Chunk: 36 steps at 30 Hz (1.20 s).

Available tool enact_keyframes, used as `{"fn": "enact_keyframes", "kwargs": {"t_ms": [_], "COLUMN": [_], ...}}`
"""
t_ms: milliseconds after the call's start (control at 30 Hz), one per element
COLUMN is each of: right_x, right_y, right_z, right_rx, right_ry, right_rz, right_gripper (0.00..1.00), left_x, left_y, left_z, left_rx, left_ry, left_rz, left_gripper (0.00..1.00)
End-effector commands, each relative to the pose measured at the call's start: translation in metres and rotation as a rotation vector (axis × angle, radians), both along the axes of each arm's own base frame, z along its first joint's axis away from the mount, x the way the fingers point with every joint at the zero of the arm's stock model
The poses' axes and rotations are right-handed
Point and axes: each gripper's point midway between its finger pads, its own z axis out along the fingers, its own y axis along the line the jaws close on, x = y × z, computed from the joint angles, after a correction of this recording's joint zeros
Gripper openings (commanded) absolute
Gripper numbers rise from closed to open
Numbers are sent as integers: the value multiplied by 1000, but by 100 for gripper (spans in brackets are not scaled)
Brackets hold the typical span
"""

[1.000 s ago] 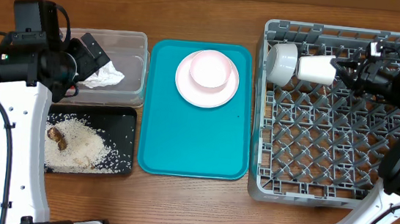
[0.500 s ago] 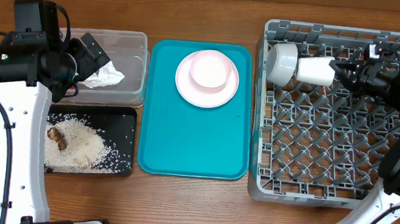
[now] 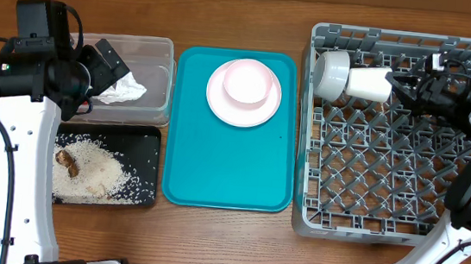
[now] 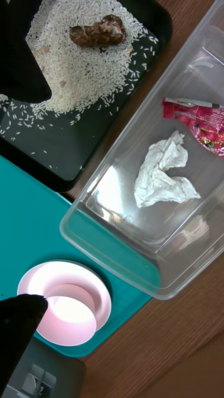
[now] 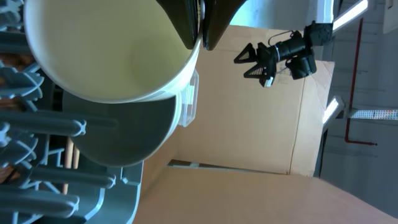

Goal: Sort waste into correct bins and load items into the dishwasher
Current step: 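Lower the cup into the rack and open the right gripper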

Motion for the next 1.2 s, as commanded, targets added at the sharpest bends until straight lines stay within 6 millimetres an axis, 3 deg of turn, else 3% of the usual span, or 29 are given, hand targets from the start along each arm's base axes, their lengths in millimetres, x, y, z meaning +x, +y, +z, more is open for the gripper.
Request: {"fn": "enact_keyframes", "kwargs": {"t_ms": [0, 367, 867, 1167], "right_x": [-2, 0, -2, -1], "right_y": [9, 1, -23, -39], "right_z": [-2, -44, -75, -62], "right_rx": [18, -195, -402, -549], "right_ry": [6, 111, 229, 238], "right_rz": [19, -26, -82, -123], "right_gripper": [4, 4, 16, 22], "left_x": [2, 2, 2, 2], "left_y": [0, 0, 0, 0], "left_z": [-1, -1, -1, -1], "left_rx": [3, 3, 3, 3], "left_ry": [2, 2, 2, 2], "left_rz": [-18, -17, -18, -17], "left_gripper": [100, 100, 100, 100]}}
